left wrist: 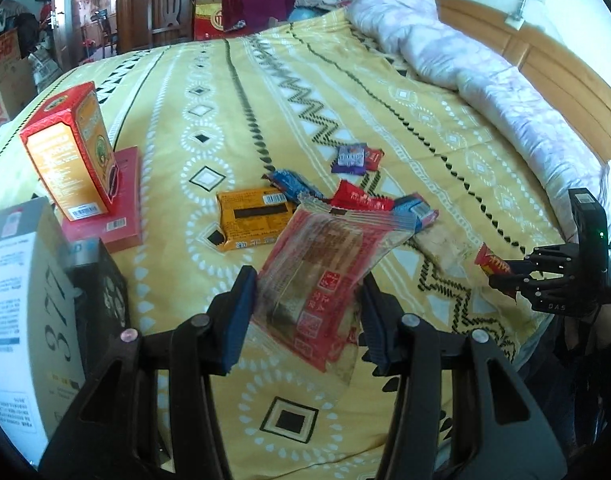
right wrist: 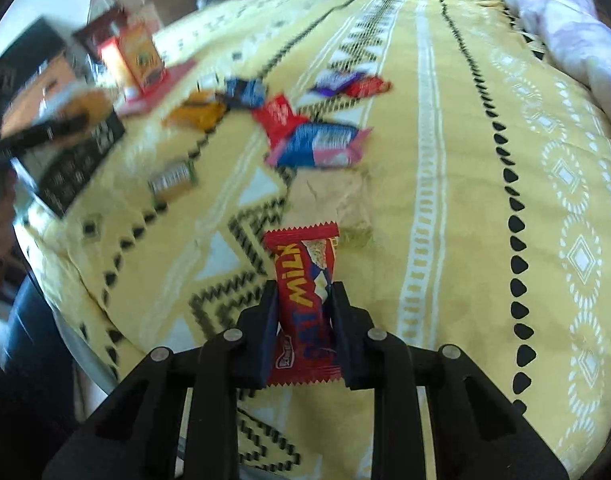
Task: Organize snacks
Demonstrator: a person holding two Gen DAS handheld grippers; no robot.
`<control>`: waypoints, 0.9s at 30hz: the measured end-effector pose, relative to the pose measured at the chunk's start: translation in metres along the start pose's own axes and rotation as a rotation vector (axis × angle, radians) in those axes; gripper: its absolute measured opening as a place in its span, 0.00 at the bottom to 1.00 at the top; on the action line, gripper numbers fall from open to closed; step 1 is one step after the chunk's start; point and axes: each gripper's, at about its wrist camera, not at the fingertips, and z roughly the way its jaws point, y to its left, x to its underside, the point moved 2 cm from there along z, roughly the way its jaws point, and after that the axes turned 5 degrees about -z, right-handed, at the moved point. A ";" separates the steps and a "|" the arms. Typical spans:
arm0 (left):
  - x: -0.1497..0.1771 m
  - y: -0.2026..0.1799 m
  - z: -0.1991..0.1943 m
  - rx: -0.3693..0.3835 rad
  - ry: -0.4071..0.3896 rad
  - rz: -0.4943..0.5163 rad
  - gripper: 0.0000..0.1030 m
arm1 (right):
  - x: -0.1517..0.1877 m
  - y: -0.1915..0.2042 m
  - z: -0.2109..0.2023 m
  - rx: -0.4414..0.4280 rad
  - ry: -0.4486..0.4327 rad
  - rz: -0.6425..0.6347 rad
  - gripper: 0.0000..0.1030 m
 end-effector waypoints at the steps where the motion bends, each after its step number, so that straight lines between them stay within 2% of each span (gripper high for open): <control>1: -0.002 0.001 -0.005 -0.005 -0.013 -0.006 0.49 | -0.002 0.001 -0.005 0.014 -0.020 0.002 0.27; 7: -0.022 0.015 -0.061 -0.054 -0.156 -0.036 0.49 | -0.043 0.017 -0.051 0.015 -0.191 0.025 0.27; 10: -0.032 0.032 -0.102 -0.104 -0.243 -0.066 0.49 | -0.078 0.035 -0.075 -0.019 -0.294 0.024 0.27; 13: -0.038 0.057 -0.144 -0.181 -0.314 -0.107 0.49 | -0.120 0.067 -0.095 -0.091 -0.385 -0.002 0.27; 17: -0.034 0.109 -0.206 -0.313 -0.414 -0.186 0.49 | -0.184 0.135 -0.109 -0.227 -0.466 -0.072 0.27; 21: -0.017 0.168 -0.251 -0.427 -0.454 -0.294 0.49 | -0.241 0.228 -0.108 -0.382 -0.481 -0.178 0.27; 25: 0.012 0.225 -0.285 -0.520 -0.475 -0.432 0.49 | -0.271 0.329 -0.098 -0.507 -0.454 -0.281 0.27; 27: 0.029 0.247 -0.296 -0.567 -0.476 -0.488 0.49 | -0.276 0.370 -0.092 -0.550 -0.430 -0.320 0.27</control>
